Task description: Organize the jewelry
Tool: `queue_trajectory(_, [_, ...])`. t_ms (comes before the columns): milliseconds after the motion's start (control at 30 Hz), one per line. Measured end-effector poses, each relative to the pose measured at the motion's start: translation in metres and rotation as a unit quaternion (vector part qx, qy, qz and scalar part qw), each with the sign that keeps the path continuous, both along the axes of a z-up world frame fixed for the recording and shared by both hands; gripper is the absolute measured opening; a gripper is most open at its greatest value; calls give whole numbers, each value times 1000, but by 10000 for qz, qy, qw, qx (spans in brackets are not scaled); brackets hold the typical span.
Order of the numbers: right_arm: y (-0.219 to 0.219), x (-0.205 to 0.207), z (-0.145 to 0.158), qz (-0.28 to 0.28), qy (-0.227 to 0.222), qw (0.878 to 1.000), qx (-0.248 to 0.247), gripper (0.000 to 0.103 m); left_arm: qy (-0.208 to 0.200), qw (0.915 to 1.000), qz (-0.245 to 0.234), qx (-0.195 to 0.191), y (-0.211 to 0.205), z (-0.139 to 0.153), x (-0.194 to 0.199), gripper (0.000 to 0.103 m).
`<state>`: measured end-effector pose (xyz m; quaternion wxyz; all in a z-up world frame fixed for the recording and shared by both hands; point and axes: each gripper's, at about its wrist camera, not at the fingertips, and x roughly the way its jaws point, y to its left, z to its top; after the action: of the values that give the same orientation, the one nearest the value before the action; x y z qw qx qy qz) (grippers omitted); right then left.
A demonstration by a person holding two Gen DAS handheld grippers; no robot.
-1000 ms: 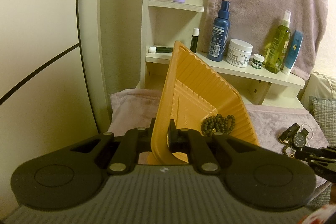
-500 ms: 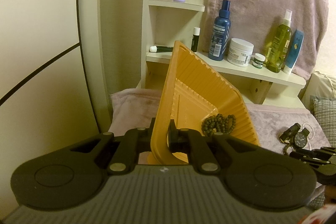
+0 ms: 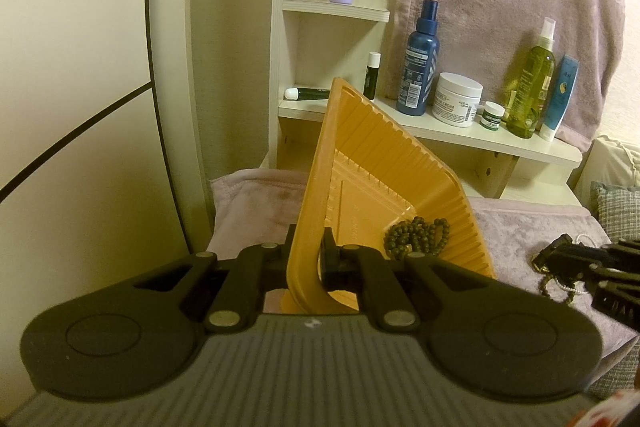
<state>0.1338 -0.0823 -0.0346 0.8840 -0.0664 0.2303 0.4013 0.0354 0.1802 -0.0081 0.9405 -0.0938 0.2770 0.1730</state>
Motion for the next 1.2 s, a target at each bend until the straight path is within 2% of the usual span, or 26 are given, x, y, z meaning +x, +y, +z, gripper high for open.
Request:
queue_trajectory(100, [19, -9, 4, 467, -6, 9989, -3, 16, -6, 10000, -10, -4, 1, 0, 0, 7])
queue_trajectory(267, [42, -14, -2, 869, 112, 9961, -87, 16, -12, 10000, -18, 6, 0, 0, 0, 7])
queue_trajectory(800, [62, -13, -13, 1206, 239, 9924, -105, 16, -25, 10000, -22, 2, -1, 0, -1, 8])
queue_trajectory(833, [62, -13, -13, 1223, 257, 9921, -90, 19, -26, 10000, -23, 1, -1, 0, -1, 8])
queue_trajectory(933, [60, -12, -13, 1161, 281, 9928, 4, 42, -25, 10000, -26, 2, -1, 0, -1, 8])
queue_trajectory(1100, [49, -11, -10, 965, 179, 9952, 54, 43, -32, 10000, -23, 4, -2, 0, -1, 8])
queue_trajectory(1200, [32, -9, -9, 566, 129, 9982, 136, 43, -28, 10000, -24, 5, -2, 0, -1, 8])
